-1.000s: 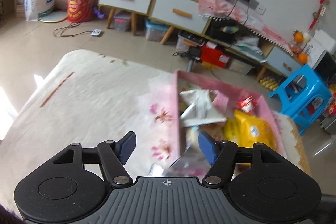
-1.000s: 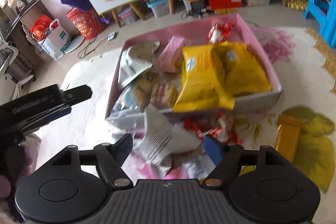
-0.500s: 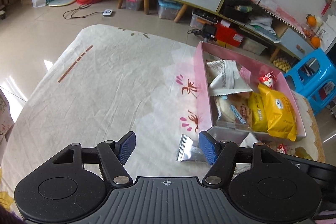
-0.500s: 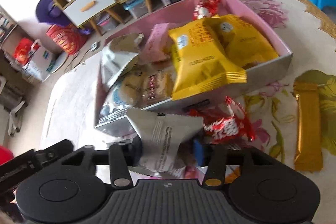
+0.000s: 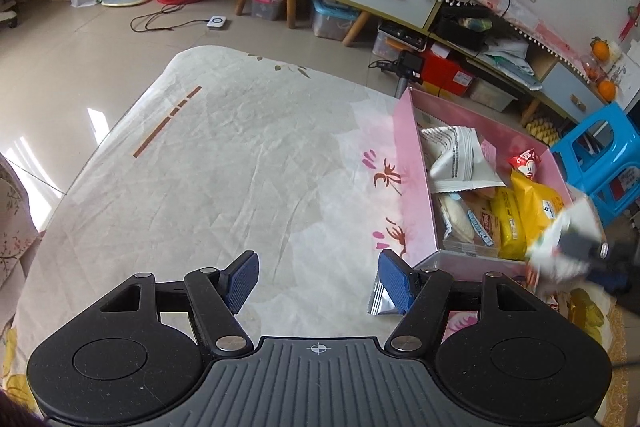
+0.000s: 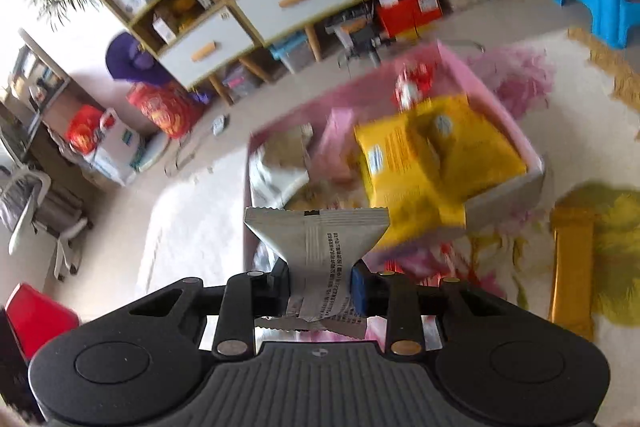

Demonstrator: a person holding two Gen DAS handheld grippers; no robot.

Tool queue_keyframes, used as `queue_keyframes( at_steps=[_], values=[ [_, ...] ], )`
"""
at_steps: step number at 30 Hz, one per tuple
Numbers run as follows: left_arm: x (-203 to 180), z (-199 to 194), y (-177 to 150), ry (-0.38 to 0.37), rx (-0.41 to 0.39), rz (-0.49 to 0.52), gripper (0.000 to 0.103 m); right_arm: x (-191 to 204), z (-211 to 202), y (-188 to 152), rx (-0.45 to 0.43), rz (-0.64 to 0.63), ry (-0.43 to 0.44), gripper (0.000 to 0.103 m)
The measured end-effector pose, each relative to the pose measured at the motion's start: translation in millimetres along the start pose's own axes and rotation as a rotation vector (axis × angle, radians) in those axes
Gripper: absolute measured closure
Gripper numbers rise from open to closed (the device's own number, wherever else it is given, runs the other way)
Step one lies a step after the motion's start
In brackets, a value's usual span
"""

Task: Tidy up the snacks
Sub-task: 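Lift a white wrapper snack with right tool and release it into the box, then move both tools back over the silver foil snack and gold bar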

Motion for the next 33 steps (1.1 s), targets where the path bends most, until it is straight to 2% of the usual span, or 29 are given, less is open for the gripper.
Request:
queue_keyframes(
  at_steps=[7, 10, 12, 19, 23, 26, 30, 33],
  values=[
    [-5, 5, -3, 0.013, 0.014, 0.031, 0.037, 5, 23, 21, -0.049, -0.009, -0.031, 0.081],
    [-7, 8, -3, 0.021, 0.017, 0.051, 0.037, 6, 25, 26, -0.066, -0.039, -0.022, 0.076],
    [-9, 9, -3, 0.021, 0.017, 0.064, 0.037, 6, 20, 28, -0.077, -0.054, -0.02, 0.06],
    [-19, 10, -7, 0.016, 0.012, 0.11, 0.037, -7, 4, 22, -0.075, -0.088, -0.045, 0.051],
    [-27, 9, -13, 0.009, 0.013, 0.146, 0.036, -16, -6, 14, -0.081, -0.115, -0.075, 0.034],
    [-33, 9, -18, 0.009, 0.009, 0.183, 0.03, -25, -14, 8, -0.075, -0.14, -0.101, 0.031],
    [-43, 6, -26, 0.027, -0.001, 0.248, 0.029, -34, -23, 0, -0.075, -0.184, -0.146, 0.022],
    [-49, 3, -30, 0.03, -0.013, 0.284, 0.024, -42, -28, -7, -0.076, -0.225, -0.182, 0.019]
  ],
)
Point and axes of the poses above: each gripper's, at about its wrist camera, not at the fingertips, and z roughly the way its jaws point, x to its left, y to its top, the point moved 4 cm from there along z, roughly the way its jaws point, and after that the axes turned 15 degrees about x, right-handed, at the moved point
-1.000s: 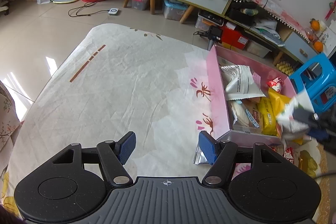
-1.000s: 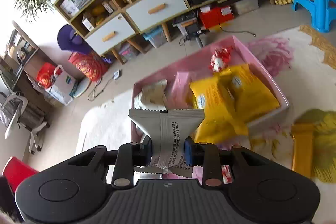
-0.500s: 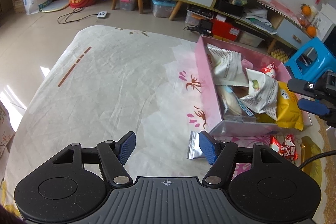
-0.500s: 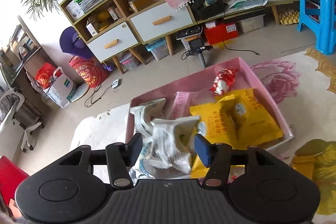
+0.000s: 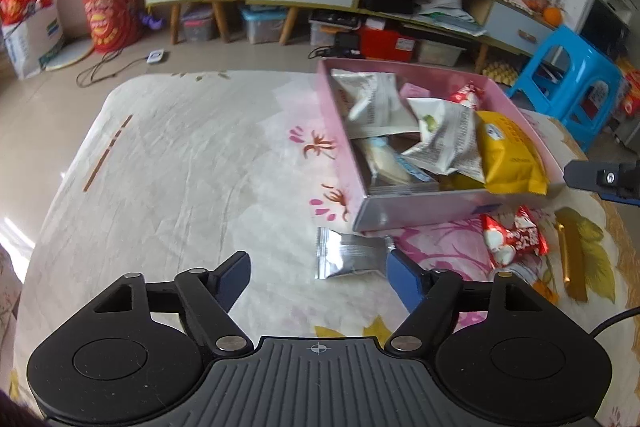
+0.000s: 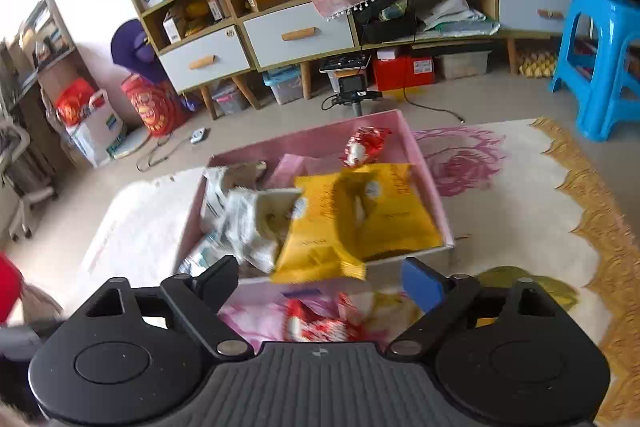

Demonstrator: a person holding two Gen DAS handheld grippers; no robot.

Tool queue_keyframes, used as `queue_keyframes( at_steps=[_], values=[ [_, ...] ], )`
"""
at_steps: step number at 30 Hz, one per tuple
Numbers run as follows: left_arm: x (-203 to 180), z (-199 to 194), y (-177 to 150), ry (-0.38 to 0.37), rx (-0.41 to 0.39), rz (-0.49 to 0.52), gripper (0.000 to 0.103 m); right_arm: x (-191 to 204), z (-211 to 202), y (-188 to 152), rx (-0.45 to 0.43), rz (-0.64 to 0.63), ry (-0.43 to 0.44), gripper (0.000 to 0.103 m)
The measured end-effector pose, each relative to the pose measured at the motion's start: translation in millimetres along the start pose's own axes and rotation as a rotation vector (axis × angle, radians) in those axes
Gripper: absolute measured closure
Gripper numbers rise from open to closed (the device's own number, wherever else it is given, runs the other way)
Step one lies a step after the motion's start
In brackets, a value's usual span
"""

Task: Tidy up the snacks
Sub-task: 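Move both tools back over the silver foil snack and gold bar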

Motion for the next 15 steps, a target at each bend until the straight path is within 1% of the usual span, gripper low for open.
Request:
queue_keyframes(
  at_steps=[2, 5, 9, 11, 15],
  values=[
    [-4, -1, -1, 0.0, -0.012, 0.022, 0.02, -4, -2, -5, 0.0, -0.027, -0.023, 0.017],
    [-6, -2, -4, -0.008, -0.039, 0.051, 0.015, -14, -7, -12, -0.028, -0.052, -0.092, 0.013],
    [-5, 2, -10, -0.025, -0.082, 0.069, 0.012, -30, -11, -23, -0.046, -0.08, -0.138, 0.011],
    [-5, 7, -16, -0.027, -0.091, 0.082, 0.009, -40, -12, -30, -0.062, -0.091, -0.166, 0.009],
    [-11, 19, -26, -0.017, -0.108, 0.136, 0.008, -56, -10, -42, -0.073, -0.117, -0.216, 0.009]
  ],
)
Point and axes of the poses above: each gripper's, at about its wrist camera, not at the fingertips, and z roughly the way its jaws point, x to its left, y to its top, the point moved 4 cm from there along z, roughly the way its jaws point, and after that the axes turned 15 degrees about x, right-handed, at the moved point
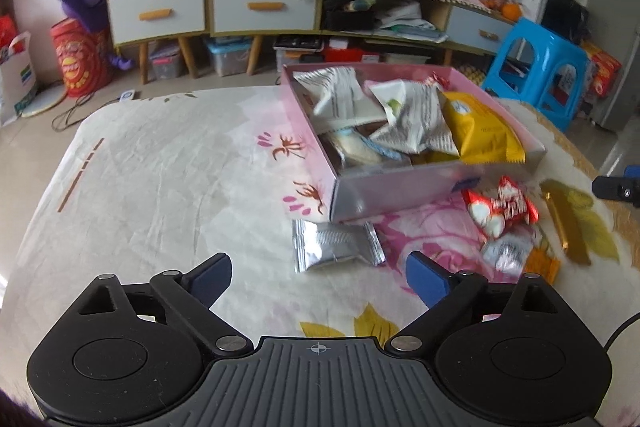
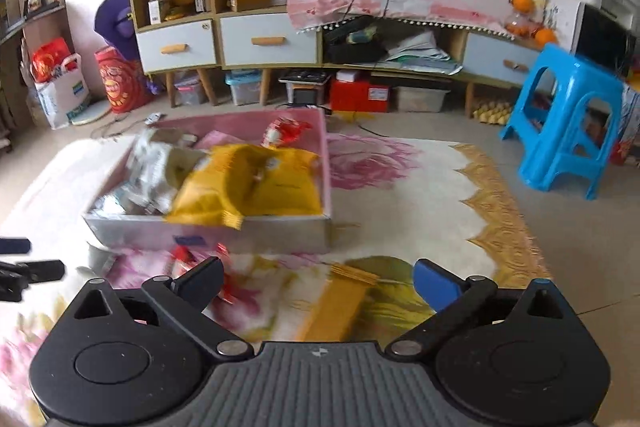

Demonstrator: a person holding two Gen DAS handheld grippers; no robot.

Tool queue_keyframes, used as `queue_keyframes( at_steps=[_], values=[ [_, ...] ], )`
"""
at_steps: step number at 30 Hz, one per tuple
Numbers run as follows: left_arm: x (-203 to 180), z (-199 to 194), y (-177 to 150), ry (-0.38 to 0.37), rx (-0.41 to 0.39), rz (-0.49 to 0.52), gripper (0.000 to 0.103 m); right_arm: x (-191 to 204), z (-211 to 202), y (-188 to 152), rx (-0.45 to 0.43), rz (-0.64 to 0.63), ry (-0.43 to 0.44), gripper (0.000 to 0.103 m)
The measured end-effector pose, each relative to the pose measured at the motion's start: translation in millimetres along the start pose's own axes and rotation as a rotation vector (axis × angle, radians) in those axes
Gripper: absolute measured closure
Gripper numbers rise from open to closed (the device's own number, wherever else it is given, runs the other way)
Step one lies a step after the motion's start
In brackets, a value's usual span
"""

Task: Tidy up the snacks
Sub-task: 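Move both tools back over the silver foil snack and gold bar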

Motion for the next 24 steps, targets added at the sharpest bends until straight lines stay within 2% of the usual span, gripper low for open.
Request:
queue_keyframes(
  at_steps=[5, 8, 11, 17, 20, 24],
  values=[
    [-10, 17, -8, 0.028, 0.014, 0.082, 0.007, -8, 10, -19, 0.016, -0.039, -0.016, 0.008],
    [-15, 26, -10, 0.034, 0.023, 0.105, 0.007, -12, 21, -25, 0.057, -0.018, 0.002, 0.008],
    [-18, 34, -10, 0.033, 0.036, 0.103, 0.006, -16, 32, -26, 0.093, 0.03, 0.016, 0.008],
    [-18, 39, -5, 0.036, 0.002, 0.086, 0.001, -16, 50, -28, 0.141, 0.1, 0.041, 0.008],
    [-18, 42, -1, 0.043, -0.013, 0.071, 0.0, -12, 59, -30, 0.162, 0.098, 0.028, 0.007],
    [-17, 46, 6, 0.054, -0.019, 0.047, 0.001, -5, 61, -30, 0.133, 0.061, 0.0, 0.008]
  ],
)
Point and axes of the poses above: each gripper's, at about its wrist camera, not at the fingertips, and z roughly the way its jaws point, x to its left, y to its top, the point moved 4 cm from there along z, roughly the way its jaws point, and after that the axes turned 15 degrees about x, right-handed, at the moved point
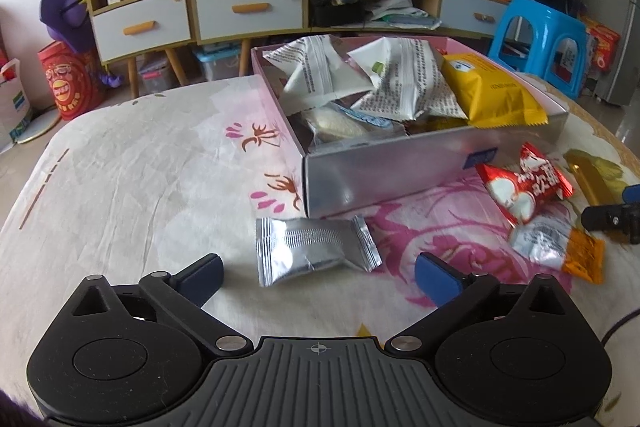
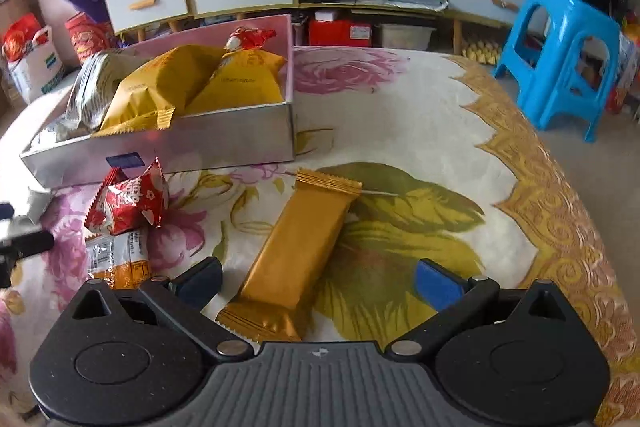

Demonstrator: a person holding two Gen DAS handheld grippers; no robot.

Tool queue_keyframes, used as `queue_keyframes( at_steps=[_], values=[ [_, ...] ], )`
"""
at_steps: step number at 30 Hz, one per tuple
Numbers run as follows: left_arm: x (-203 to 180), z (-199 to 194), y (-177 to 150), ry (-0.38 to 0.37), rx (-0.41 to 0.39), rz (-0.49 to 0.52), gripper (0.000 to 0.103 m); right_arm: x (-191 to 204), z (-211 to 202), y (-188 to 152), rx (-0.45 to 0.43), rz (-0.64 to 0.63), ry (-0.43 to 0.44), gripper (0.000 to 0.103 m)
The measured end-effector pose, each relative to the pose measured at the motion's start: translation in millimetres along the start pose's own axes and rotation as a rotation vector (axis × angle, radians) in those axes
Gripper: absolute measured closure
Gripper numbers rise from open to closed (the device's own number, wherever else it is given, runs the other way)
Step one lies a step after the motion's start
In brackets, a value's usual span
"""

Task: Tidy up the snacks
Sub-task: 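Move both tools back over the silver foil snack and gold bar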

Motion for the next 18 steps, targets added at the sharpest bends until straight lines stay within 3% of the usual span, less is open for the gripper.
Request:
queue_keyframes(
  at_steps=[10, 18],
  values=[
    [-2.1, -1.3, 5.4, -0.002, -0.006, -0.02, 0.013, 4.1, -2.8, 4.4, 0.002, -0.007, -0.006, 0.015],
    [1.8, -6.7, 7.7, -0.005, -0.003, -0.04, 0.046, 8.2, -7.4, 7.0, 0.003, -0.032, 0.01, 0.034]
  ],
)
Point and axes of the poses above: each gripper's, at about its wrist camera, not at the fingertips, and z roughly the way its jaws point, x to its left, y to its top, the point moved 4 cm from there along z, roughly the way its jaws point, and after that the axes turned 15 degrees about x, right-handed, at the moved point
